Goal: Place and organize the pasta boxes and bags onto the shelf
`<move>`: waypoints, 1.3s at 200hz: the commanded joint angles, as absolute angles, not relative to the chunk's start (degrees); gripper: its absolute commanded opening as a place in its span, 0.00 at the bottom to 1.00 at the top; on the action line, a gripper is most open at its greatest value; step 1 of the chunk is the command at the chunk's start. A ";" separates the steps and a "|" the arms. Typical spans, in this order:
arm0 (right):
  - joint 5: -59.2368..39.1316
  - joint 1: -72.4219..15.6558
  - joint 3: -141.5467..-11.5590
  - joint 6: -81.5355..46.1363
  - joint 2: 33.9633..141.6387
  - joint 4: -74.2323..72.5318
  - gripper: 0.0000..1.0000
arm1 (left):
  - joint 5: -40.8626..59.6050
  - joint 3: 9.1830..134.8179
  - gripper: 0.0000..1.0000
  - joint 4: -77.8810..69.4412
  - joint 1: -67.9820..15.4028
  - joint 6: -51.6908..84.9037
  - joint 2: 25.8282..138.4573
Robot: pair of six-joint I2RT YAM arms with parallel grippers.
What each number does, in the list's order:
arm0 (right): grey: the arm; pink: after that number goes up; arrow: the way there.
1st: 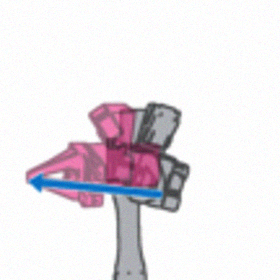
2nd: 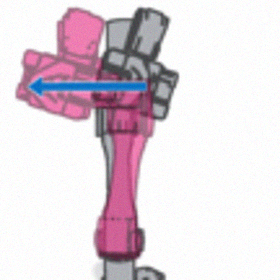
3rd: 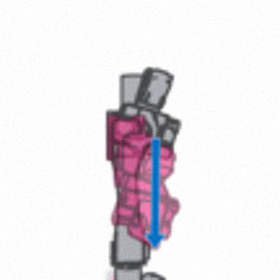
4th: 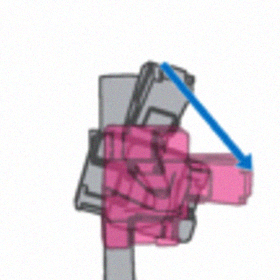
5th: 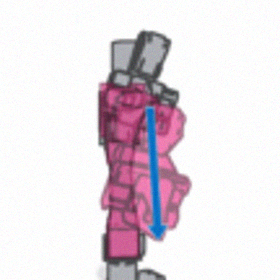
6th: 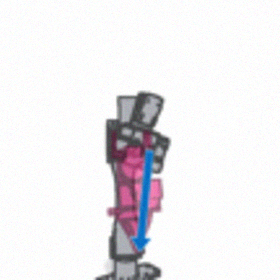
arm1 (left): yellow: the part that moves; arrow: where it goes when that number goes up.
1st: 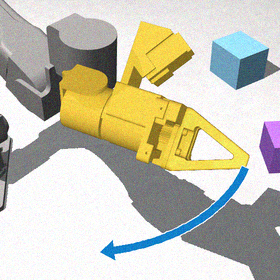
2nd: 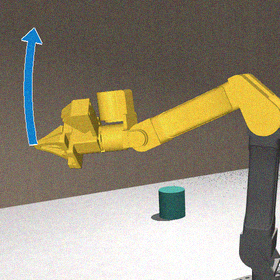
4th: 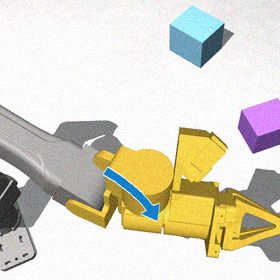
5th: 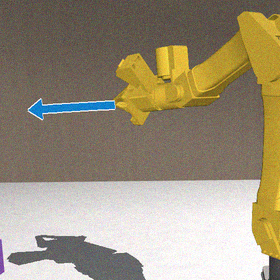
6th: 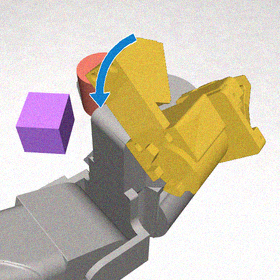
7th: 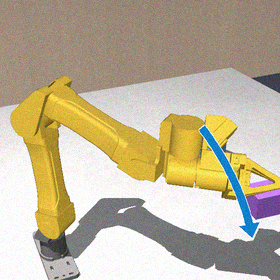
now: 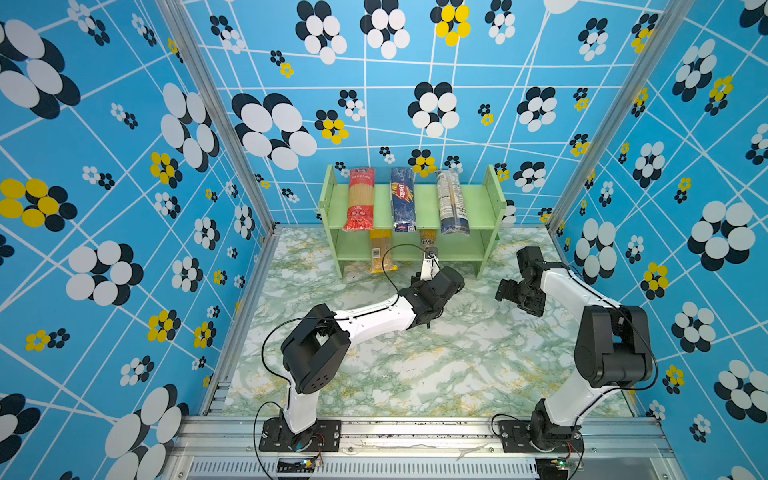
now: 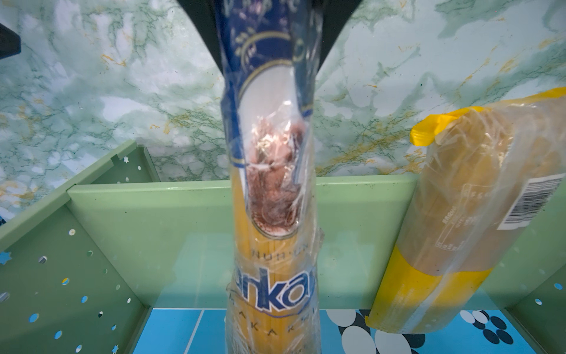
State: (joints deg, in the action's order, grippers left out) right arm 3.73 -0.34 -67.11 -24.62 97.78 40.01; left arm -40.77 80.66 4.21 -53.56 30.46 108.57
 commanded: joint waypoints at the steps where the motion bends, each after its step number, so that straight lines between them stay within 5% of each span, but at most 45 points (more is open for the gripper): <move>1: 3.76 0.02 -66.67 -24.18 98.67 40.84 0.95 | -45.09 84.64 0.00 -3.52 -52.94 29.50 107.84; 260: 4.39 0.02 -66.28 -23.99 98.28 41.15 0.95 | -42.63 87.67 0.00 -3.82 -50.91 27.15 110.34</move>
State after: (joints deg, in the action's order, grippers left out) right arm 3.75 -0.34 -67.09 -24.62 97.78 40.01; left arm -39.38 83.77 4.08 -51.59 28.25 111.13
